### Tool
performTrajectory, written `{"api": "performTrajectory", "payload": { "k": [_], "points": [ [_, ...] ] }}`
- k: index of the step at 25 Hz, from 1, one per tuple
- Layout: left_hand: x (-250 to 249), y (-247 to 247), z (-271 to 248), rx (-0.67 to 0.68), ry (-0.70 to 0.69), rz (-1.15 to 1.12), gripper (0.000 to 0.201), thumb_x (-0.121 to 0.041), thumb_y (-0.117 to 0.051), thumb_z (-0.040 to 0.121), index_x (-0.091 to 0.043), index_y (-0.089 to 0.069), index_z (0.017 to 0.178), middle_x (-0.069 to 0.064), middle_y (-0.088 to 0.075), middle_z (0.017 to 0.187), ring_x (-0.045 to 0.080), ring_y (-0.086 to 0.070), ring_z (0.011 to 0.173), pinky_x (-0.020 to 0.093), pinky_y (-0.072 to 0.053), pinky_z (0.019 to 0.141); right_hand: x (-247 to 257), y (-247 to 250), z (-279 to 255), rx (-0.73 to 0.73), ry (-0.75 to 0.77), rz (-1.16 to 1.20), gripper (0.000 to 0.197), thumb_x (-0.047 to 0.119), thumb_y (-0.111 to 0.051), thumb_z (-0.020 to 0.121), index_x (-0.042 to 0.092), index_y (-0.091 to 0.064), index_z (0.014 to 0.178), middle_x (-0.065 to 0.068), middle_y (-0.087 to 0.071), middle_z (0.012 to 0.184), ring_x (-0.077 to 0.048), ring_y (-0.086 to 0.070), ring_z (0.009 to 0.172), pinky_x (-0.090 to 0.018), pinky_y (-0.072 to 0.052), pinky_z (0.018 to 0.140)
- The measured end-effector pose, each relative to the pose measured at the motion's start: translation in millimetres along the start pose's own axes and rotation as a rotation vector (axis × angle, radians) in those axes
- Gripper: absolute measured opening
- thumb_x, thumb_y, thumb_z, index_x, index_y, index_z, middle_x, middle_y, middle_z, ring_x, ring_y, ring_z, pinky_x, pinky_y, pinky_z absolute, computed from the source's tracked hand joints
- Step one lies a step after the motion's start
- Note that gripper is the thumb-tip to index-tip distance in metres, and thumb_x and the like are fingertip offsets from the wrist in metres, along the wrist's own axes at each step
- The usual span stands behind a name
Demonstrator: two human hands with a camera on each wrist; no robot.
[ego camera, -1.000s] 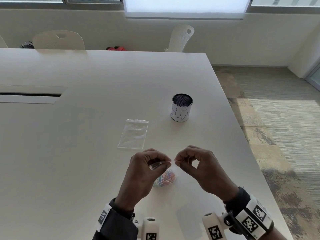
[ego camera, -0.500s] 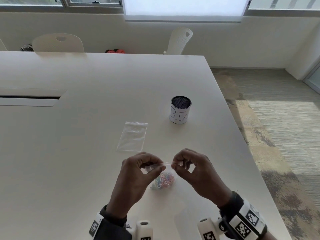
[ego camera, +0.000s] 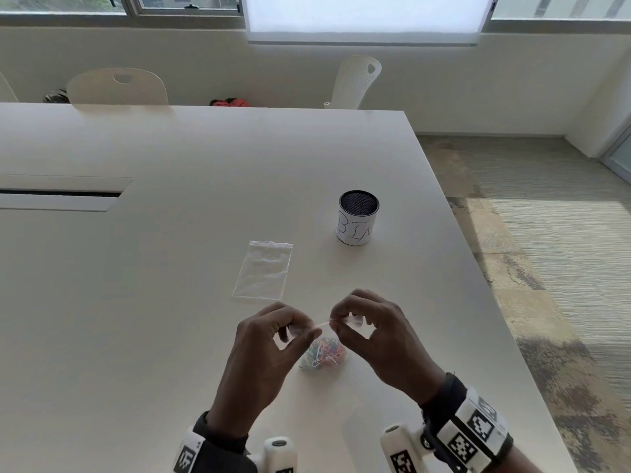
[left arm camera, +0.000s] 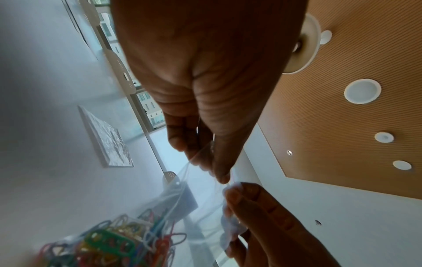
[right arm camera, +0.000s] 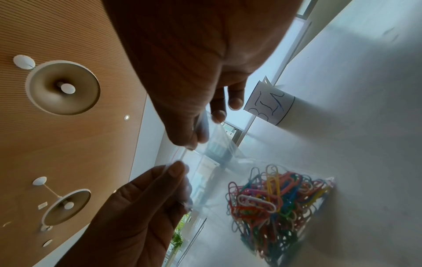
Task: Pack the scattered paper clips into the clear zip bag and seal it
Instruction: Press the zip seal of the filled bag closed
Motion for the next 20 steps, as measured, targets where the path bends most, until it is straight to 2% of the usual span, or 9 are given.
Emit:
{"api": "performTrajectory", "payload": {
  "k": [3,7,10,12,14,17,18,20],
  "points": [
    [9,6,1,-0.042,0.008,0.024,0.018,-0.020,-0.088,0.083,-0.026,-0.075,0.072,-0.012,-0.064,0.075,0.010,-0.057,0.067,0.011,-0.043,0.066,-2,2,0,0.026,-0.022,0.054,0.007,0.021,-0.077,0.093,0.027,-0.073,0.091,0.013,-0.065,0.087,-0.015,-0.057,0.080,-0.018,-0.042,0.072],
    [8,4,0,-0.056,-0.010,0.009,0.012,-0.017,-0.090,0.079,-0.020,-0.080,0.074,-0.011,-0.065,0.073,0.004,-0.056,0.061,0.010,-0.043,0.062,-4,2,2,0.062,-0.024,0.048,0.005,0.023,-0.077,0.093,0.027,-0.076,0.090,0.016,-0.063,0.083,-0.014,-0.057,0.079,-0.021,-0.044,0.071],
    [4,5,2,-0.069,-0.015,-0.004,0.007,-0.019,-0.089,0.080,-0.022,-0.083,0.080,-0.013,-0.069,0.075,0.006,-0.063,0.069,0.010,-0.046,0.067,-9,5,4,-0.014,-0.069,0.104,0.004,0.024,-0.081,0.091,0.025,-0.079,0.087,0.011,-0.068,0.081,-0.013,-0.060,0.078,-0.023,-0.047,0.071],
    [0,3,5,-0.044,-0.057,0.009,0.007,-0.017,-0.088,0.083,-0.022,-0.083,0.083,-0.015,-0.074,0.081,0.004,-0.070,0.078,0.011,-0.050,0.074,-13,6,5,-0.033,-0.116,0.191,0.004,0.022,-0.082,0.090,0.021,-0.077,0.089,0.008,-0.073,0.087,-0.012,-0.066,0.082,-0.028,-0.052,0.078],
    [-5,3,7,-0.033,-0.065,-0.002,0.008,-0.016,-0.086,0.084,-0.023,-0.083,0.084,-0.016,-0.076,0.079,0.003,-0.073,0.076,0.016,-0.055,0.074,-19,3,4,0.034,-0.159,0.310,0.019,0.020,-0.085,0.087,0.020,-0.074,0.102,0.005,-0.076,0.102,-0.015,-0.072,0.098,-0.034,-0.056,0.091],
    [-12,6,13,-0.032,-0.048,-0.038,0.004,-0.018,-0.086,0.084,-0.022,-0.085,0.084,-0.019,-0.078,0.074,0.002,-0.075,0.069,0.013,-0.054,0.070,-20,-7,-1,0.305,-0.215,0.435,0.065,0.020,-0.093,0.079,0.026,-0.060,0.134,0.005,-0.069,0.132,-0.017,-0.067,0.124,-0.039,-0.053,0.107],
    [-15,8,15,-0.020,-0.047,-0.053,0.002,-0.021,-0.085,0.083,-0.022,-0.086,0.084,-0.019,-0.078,0.072,0.001,-0.075,0.068,0.012,-0.054,0.070,-19,-12,-2,0.365,-0.209,0.450,0.070,0.019,-0.093,0.078,0.026,-0.058,0.138,0.006,-0.067,0.136,-0.019,-0.066,0.126,-0.042,-0.054,0.107],
    [-21,13,20,0.008,-0.043,-0.073,0.004,-0.026,-0.083,0.084,-0.023,-0.086,0.084,-0.017,-0.079,0.071,0.003,-0.076,0.068,0.012,-0.055,0.070,-17,-20,-3,0.379,-0.199,0.523,0.059,0.010,-0.090,0.081,0.024,-0.064,0.132,0.001,-0.069,0.130,-0.021,-0.070,0.118,-0.042,-0.059,0.101]
  ]
}}
Point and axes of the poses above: each hand's wrist, its own z-axis towards the middle knuckle, its own y-axis out of the back of the hand, x = y × z, the point moved 3 cm from there along z, towards the middle knuckle
